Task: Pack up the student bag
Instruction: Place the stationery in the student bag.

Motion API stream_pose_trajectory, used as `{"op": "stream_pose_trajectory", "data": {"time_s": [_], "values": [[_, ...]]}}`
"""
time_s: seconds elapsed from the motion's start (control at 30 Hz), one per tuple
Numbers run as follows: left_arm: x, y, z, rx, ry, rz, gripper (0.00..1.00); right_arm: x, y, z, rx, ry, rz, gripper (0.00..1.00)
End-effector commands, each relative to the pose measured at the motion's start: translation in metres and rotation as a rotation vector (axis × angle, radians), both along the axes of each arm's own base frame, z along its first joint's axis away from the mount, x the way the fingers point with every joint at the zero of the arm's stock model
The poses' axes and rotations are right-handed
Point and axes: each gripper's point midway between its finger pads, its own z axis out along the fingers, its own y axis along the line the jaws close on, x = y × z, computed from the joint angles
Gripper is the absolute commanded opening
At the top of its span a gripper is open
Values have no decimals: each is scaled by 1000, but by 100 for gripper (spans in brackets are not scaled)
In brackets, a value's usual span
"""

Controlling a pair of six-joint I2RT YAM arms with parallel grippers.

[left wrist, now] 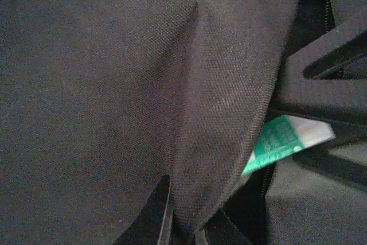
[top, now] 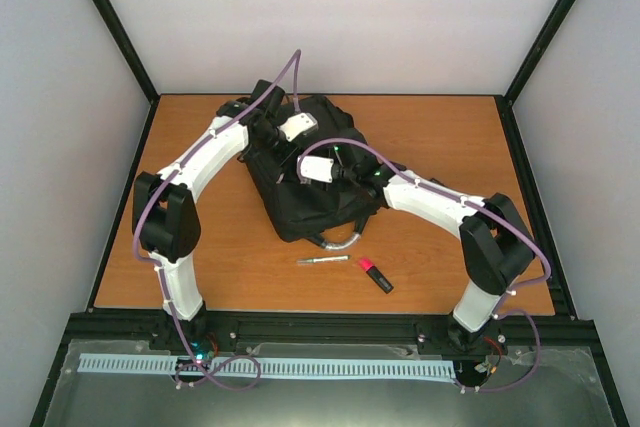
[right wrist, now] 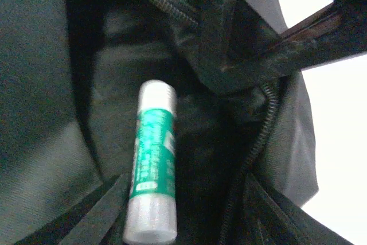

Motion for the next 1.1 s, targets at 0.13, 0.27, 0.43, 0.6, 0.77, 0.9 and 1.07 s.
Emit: {"op": "stream_pose_trajectory", "data": {"time_s": [0.13, 0.27, 0.43, 0.6, 0.77, 0.9, 1.07], "values": [[-5, -13, 31, -78, -28, -59, 4, -20, -3, 8, 26, 87, -35, 80], [-4, -14, 33, -84, -28, -60, 4, -43, -8, 10, 62, 172, 1, 81], [-5, -13, 29, -75, -21, -61, 4, -69, -12, 18, 108, 301, 65, 65], [-7, -12, 26, -71, -11, -64, 4, -79, -11, 15, 107, 336, 105, 28], [-8, -12, 29, -70, -19, -71, 3, -70, -8, 10, 93, 310, 102, 16], [-9, -12, 29, -68, -18, -76, 2, -63, 5, 2, 87, 309, 115, 10], [-10, -12, 30, -69, -20, -78, 2, -54, 24, -11, 50, 283, 129, 8]]}}
